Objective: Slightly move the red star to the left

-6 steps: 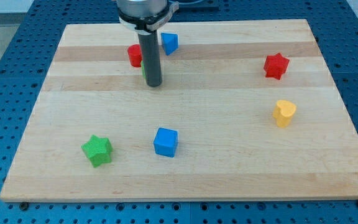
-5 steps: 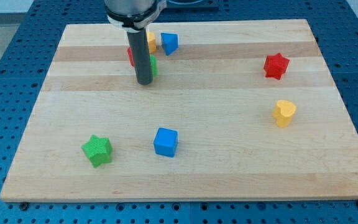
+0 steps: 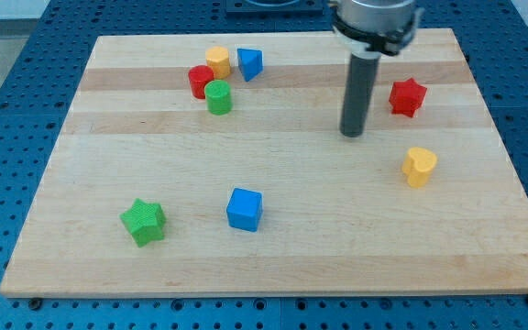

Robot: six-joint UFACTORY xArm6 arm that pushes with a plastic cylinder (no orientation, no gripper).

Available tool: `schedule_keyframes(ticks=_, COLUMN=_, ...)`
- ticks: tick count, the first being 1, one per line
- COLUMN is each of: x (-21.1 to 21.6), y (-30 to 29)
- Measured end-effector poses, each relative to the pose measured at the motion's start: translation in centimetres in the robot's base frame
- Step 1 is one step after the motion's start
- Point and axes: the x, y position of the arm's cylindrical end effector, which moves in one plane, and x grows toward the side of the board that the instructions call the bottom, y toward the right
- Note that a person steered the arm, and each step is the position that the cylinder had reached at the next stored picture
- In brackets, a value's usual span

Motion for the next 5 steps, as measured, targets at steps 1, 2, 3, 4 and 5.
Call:
schedule_keyframes(ticks=1, x=-2.0, y=8.9)
schedule_keyframes(ticks=2, x=-5.1, y=18.0)
schedule_keyframes(ticks=3, x=-5.2, y=15.9)
schedule_keyframes(ticks=4, x=-5.2, y=9.6)
schedule_keyframes(ticks=5, x=-5.2, y=9.2)
